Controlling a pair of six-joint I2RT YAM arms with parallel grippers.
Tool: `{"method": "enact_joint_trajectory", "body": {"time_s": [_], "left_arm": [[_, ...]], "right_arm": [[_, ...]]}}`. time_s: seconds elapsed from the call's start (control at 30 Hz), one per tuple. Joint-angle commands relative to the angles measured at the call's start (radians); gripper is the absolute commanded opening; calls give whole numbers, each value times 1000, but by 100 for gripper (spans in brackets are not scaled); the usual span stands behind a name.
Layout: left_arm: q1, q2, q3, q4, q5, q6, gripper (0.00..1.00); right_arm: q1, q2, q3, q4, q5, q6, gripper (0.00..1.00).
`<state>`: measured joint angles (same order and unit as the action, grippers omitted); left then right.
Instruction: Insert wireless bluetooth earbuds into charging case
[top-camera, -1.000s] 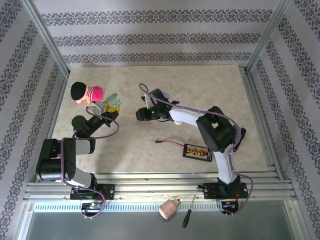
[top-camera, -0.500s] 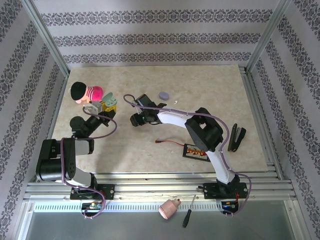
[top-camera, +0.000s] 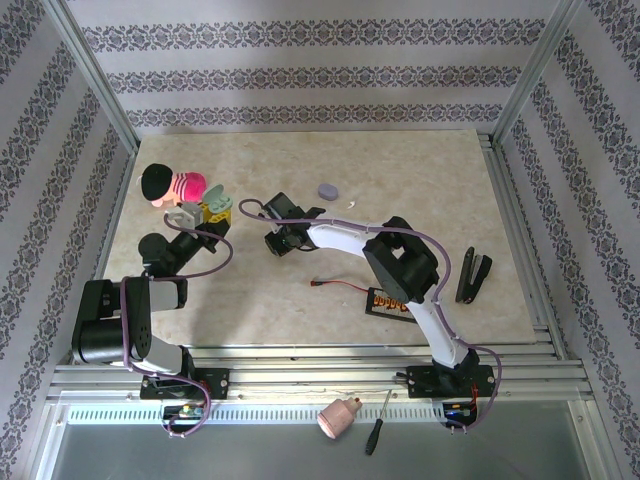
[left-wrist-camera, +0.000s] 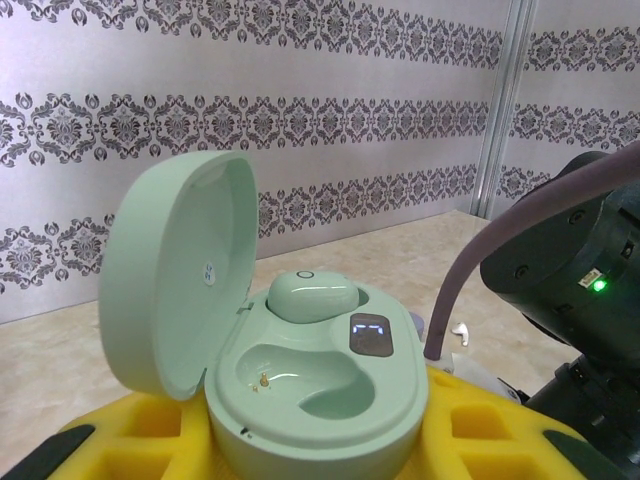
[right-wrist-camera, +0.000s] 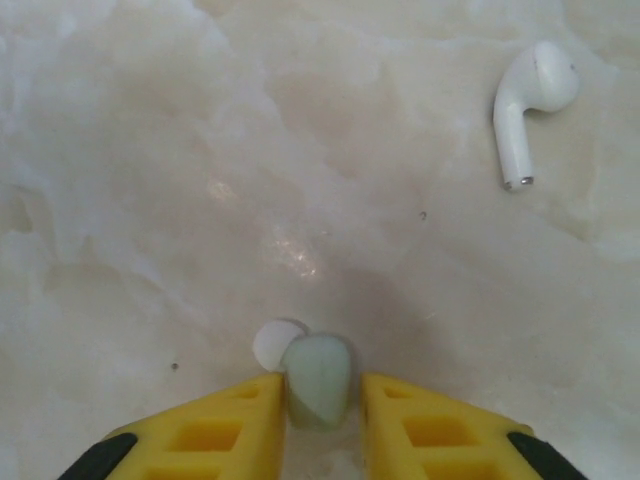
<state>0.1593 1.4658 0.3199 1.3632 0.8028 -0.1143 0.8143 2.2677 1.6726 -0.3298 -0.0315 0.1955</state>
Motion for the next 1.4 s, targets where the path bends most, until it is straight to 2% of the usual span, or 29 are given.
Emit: {"method": "enact_joint_trajectory", "body": {"time_s": [0.0,0.3,0.73,0.9,1.0,1.17,1.37], "left_arm": [[13,-16,-7,63,7,-20,36],[13,-12,-5,63,18,-22,35],[5,-9,1,63,64,-21,35],[-3,0,7,63,75,-18,35],[-7,2,7,63,77,-16,35],[-7,-2,2,63,78,-13,35],[-7,1,6,63,77,-24,35]], "right_arm": [[6,-23,-3,-37,40,-22,21],[-33,-112,-107,10,16,-16,16],[-124,-379,-500,25,-52,-77,17],[-129,-431,-574,13,-65,-63,17],[-139,-427,-582,3,-46,-52,20],[-158,-441,-590,6,31,-21,34],[-171,-453,-593,3,89,-12,36]]}}
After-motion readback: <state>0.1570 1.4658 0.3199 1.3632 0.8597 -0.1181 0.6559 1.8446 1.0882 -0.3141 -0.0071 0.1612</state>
